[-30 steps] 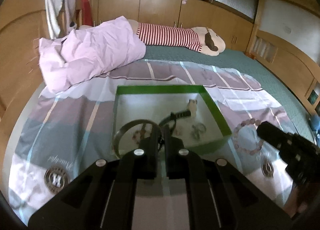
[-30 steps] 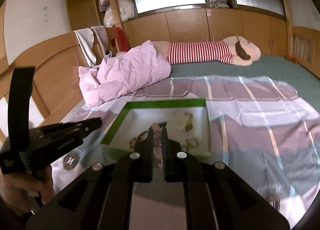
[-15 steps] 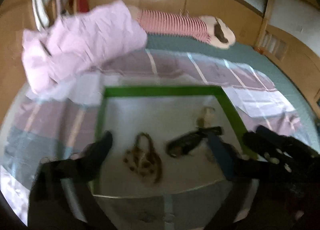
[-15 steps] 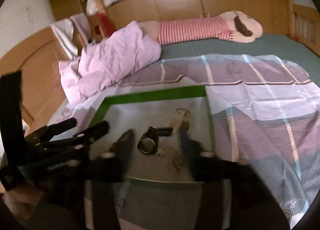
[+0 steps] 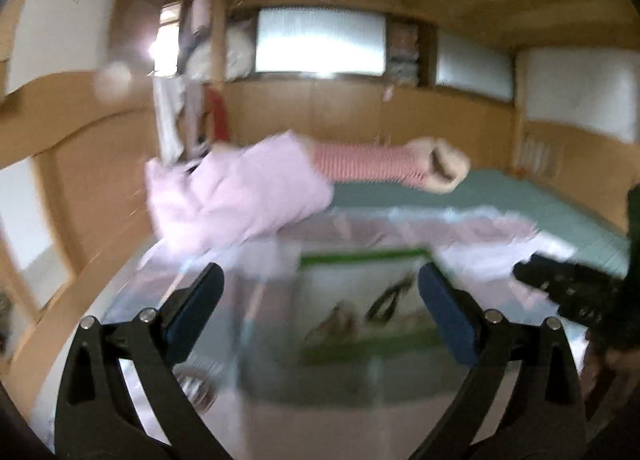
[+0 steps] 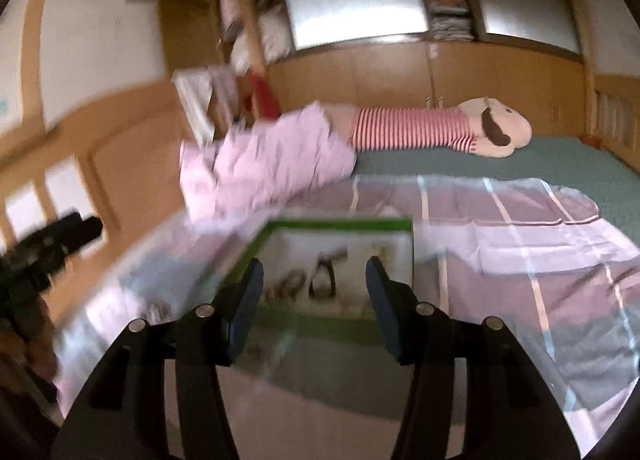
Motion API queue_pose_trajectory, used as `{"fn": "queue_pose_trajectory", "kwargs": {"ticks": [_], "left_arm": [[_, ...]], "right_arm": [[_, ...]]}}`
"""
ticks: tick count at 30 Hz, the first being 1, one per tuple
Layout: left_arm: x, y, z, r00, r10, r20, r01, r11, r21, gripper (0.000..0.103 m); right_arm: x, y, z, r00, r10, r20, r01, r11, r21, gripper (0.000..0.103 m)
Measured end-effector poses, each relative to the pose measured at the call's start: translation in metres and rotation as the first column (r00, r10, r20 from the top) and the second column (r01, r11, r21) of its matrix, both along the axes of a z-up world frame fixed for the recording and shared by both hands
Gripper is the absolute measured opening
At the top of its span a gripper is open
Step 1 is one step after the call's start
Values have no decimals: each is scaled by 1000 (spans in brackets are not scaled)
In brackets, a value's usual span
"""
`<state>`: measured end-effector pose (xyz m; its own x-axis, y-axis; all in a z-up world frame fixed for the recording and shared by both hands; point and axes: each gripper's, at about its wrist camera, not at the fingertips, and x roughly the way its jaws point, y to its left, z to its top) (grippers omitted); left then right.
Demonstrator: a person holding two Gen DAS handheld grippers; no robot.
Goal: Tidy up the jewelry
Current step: 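Open both tools to drop the bangle and bracelet into the green box, then grasp the small gold ring with the right tool while the left tool reaches the black ring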
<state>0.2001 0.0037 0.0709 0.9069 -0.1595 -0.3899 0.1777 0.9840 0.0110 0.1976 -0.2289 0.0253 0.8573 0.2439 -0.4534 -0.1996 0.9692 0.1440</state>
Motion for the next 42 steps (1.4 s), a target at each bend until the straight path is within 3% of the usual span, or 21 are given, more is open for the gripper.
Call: {"fn": "queue_pose_trajectory", "kwargs": {"ticks": [3, 7, 10, 13, 20, 23, 25, 27, 32, 38, 42], "left_arm": [[-14, 5, -17, 997, 9, -81, -8, 1000, 21, 97], [-17, 9, -18, 997, 25, -78, -21, 999, 47, 97], [-10, 22, -15, 994, 62, -92, -62, 998, -6, 97], [-1, 29, -16, 990, 92, -105, -97, 994, -41, 97], [21, 34, -25, 985, 117, -126, -120, 992, -22, 97], [32, 38, -30, 980, 119, -159, -126, 992, -31, 97], [36, 41, -32, 977, 124, -175, -132, 991, -34, 97], [39, 43, -34, 974, 125, -191, -135, 990, -39, 97], [42, 45, -36, 970, 127, -205, -141, 988, -59, 97], [44, 41, -39, 968, 122, -217, -135, 990, -46, 97], [51, 37, -52, 958, 107, -268, -121, 992, -36, 97]], "right_arm": [[-8, 21, -32, 996, 53, -72, -61, 992, -110, 53], [4, 42, -62, 980, 86, -181, -111, 986, -127, 53], [24, 60, -94, 955, 99, -280, -146, 977, -154, 53], [41, 74, -116, 943, 92, -320, -157, 971, -183, 53], [84, 94, -156, 907, 89, -412, -180, 966, -187, 53], [91, 104, -163, 894, 119, -431, -211, 962, -172, 53], [94, 110, -164, 904, 115, -412, -210, 959, -193, 51], [98, 112, -166, 908, 103, -405, -197, 960, -198, 38], [102, 112, -165, 905, 109, -412, -202, 961, -188, 20], [96, 108, -158, 913, 99, -395, -184, 966, -183, 20], [82, 92, -119, 937, 81, -340, -137, 980, -143, 20]]}}
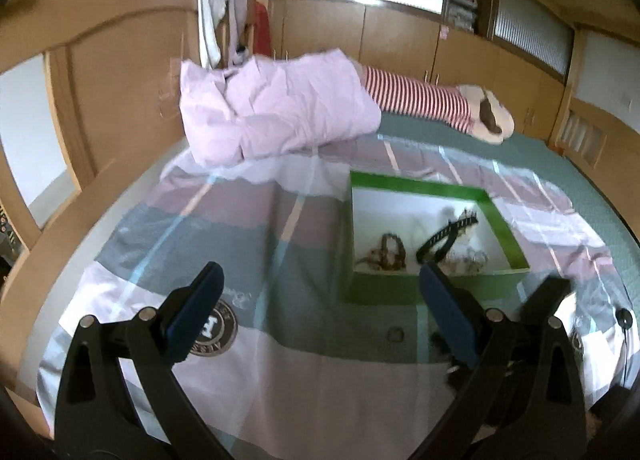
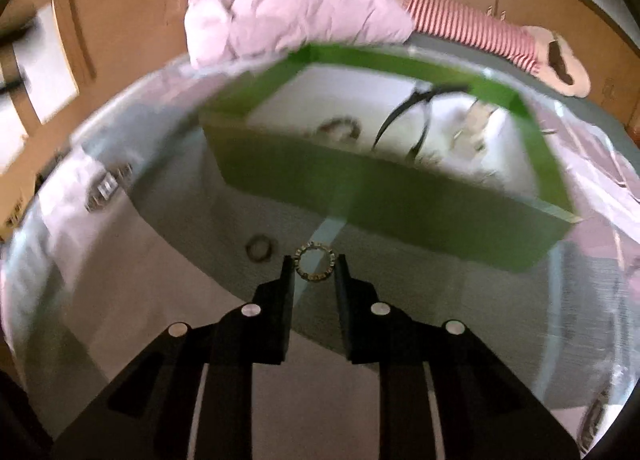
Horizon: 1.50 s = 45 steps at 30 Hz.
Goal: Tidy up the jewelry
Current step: 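Grasp the small gold ring with the right tool while the left tool reaches the black ring, then grasp the small black ring with the left tool while the right tool holds the gold ring, then carry the black ring and gold ring over the green box with both tools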
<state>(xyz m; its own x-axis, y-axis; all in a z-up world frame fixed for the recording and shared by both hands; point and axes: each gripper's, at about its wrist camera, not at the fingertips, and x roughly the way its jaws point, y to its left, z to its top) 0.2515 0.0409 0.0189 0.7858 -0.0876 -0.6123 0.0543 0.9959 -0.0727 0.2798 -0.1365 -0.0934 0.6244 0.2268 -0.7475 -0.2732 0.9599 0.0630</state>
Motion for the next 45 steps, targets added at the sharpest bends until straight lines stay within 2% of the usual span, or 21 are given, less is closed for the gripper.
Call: {"fn": "queue_pose_trajectory", "kwargs": {"ticks": [5, 7, 9, 12, 14, 17, 22, 28, 31, 33, 34, 38, 41, 45], "left_arm": [[12, -32, -40, 992, -81, -99, 83, 996, 20, 97], [15, -53, -62, 986, -120, -117, 128, 989, 68, 94], [19, -73, -88, 977, -154, -150, 171, 979, 112, 83], [27, -86, -118, 963, -158, -219, 192, 971, 145, 70], [32, -89, -130, 962, -146, -230, 186, 968, 167, 67], [39, -91, -143, 954, -147, -261, 190, 970, 149, 60], [42, -100, -155, 947, -170, -272, 220, 961, 168, 58], [49, -101, -156, 950, -167, -264, 213, 964, 157, 58], [52, -103, -156, 948, -178, -263, 222, 964, 146, 46], [53, -106, -154, 947, -185, -264, 228, 963, 144, 27], [53, -106, -153, 945, -188, -267, 231, 963, 139, 22], [52, -102, -149, 941, -195, -275, 232, 967, 109, 20], [45, -97, -131, 951, -205, -232, 230, 969, 86, 20], [23, -87, -78, 969, -219, -117, 224, 974, 30, 20]], "right_arm": [[-28, -35, 63, 998, -42, 52, 39, 997, 60, 20], [-39, -48, 83, 995, -53, 90, 46, 996, 75, 20], [-48, -62, 95, 994, -66, 91, 56, 992, 113, 20], [-53, -73, 93, 995, -70, 72, 60, 990, 129, 20], [-51, -76, 90, 996, -69, 60, 61, 989, 132, 20], [-50, -79, 87, 997, -66, 49, 58, 988, 142, 20], [-50, -82, 89, 997, -52, 53, 43, 987, 155, 20], [-50, -83, 89, 997, -49, 53, 40, 986, 161, 20], [-49, -84, 89, 998, -49, 49, 41, 986, 160, 20], [-49, -84, 88, 998, -51, 46, 44, 987, 155, 20], [-48, -84, 88, 998, -53, 46, 45, 987, 152, 20], [-48, -83, 89, 997, -56, 52, 47, 988, 148, 20], [-50, -80, 94, 996, -58, 69, 48, 989, 143, 20], [-57, -78, 103, 992, -78, 104, 62, 988, 144, 20]]}}
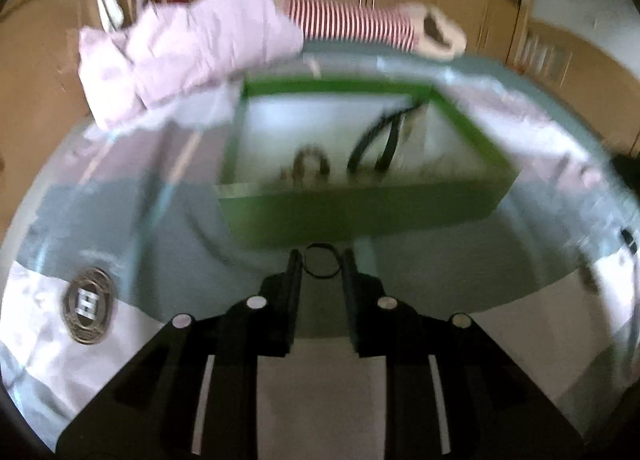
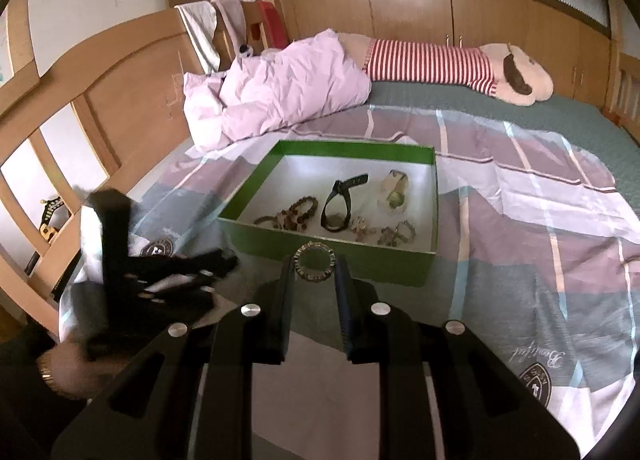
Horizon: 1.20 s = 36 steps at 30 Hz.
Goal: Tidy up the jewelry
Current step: 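Carry the black ring and gold ring over the green box with both tools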
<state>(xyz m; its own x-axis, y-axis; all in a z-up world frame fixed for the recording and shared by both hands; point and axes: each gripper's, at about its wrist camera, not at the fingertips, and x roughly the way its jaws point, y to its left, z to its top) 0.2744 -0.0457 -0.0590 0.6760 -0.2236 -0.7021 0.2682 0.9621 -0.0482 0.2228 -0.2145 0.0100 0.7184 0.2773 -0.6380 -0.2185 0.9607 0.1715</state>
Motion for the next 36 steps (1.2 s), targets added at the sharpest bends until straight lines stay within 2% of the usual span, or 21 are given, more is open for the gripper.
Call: {"fn": "queue_pose_trajectory", "kwargs": {"ticks": [5, 8, 10, 13, 19, 36], "left_arm": [[-48, 14, 71, 989, 30, 143, -25, 999, -38, 20], [-77, 17, 100, 974, 57, 220, -51, 998, -34, 20], [-97, 24, 109, 968, 73, 241, -58, 996, -69, 20], [-118, 30, 111, 970, 85, 229, -64, 993, -98, 20], [-144, 23, 104, 974, 57, 220, -44, 997, -64, 20], [-140, 21, 90, 980, 58, 191, -49, 998, -47, 20]], "right_arm": [[-21, 2, 15, 998, -34, 59, 33, 999, 13, 20], [-46, 2, 20, 992, -64, 106, 63, 998, 19, 20], [-62, 2, 24, 988, -79, 134, 78, 997, 13, 20], [-85, 3, 28, 982, -93, 166, 95, 995, -4, 20], [-113, 11, 21, 978, -110, 175, 113, 994, -7, 20], [-103, 18, 10, 984, -104, 146, 107, 994, -8, 20]]}}
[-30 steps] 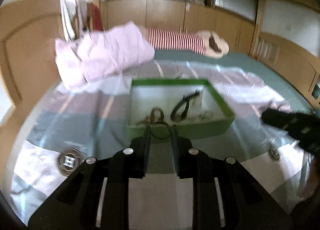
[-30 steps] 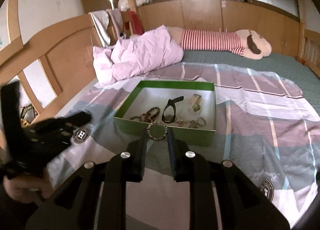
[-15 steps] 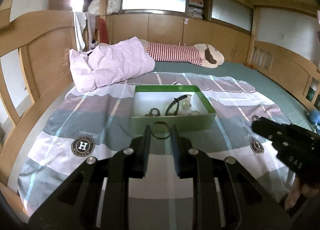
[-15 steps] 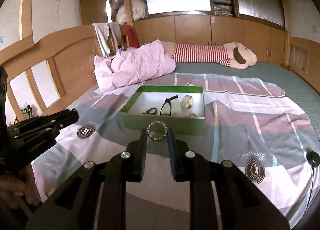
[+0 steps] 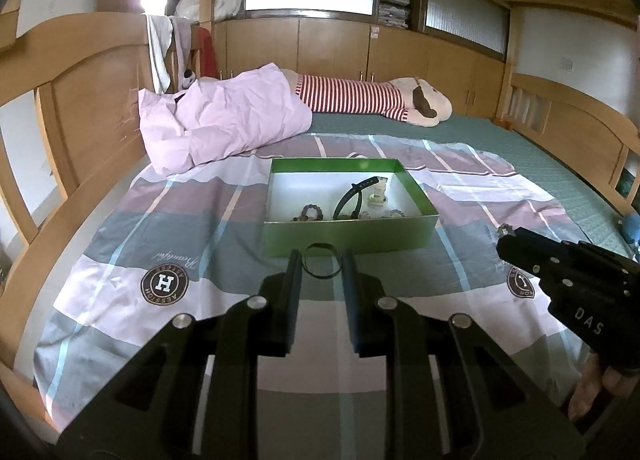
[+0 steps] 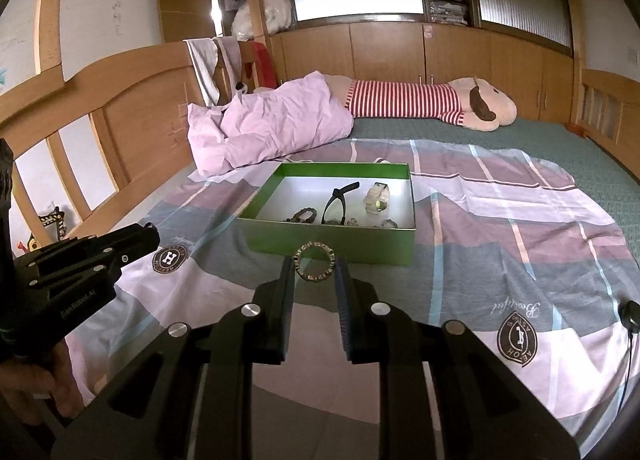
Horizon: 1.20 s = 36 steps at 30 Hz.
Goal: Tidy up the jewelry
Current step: 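Carry the black ring and gold ring over the green box with both tools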
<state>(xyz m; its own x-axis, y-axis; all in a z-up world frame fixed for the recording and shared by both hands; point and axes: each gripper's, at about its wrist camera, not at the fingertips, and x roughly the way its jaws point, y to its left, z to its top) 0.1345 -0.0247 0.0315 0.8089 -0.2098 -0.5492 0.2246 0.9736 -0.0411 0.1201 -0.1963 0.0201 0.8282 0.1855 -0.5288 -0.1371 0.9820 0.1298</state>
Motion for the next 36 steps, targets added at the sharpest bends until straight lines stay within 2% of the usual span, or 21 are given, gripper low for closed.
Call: {"fn": "queue_pose_trajectory", "kwargs": {"ticks": [25, 31, 36], "left_arm": [[3, -6, -2, 1000, -3, -14, 3, 1000, -4, 20], [31, -11, 4, 1000, 2, -10, -2, 1000, -5, 20], [68, -19, 6, 1000, 10, 4, -10, 1000, -22, 20]], "right_arm": [[7, -6, 0, 1000, -3, -9, 3, 1000, 12, 20], [31, -7, 9, 1000, -20, 20, 19, 1000, 9, 20], [72, -17, 10, 999, -43, 21, 42, 998, 44, 20]]}}
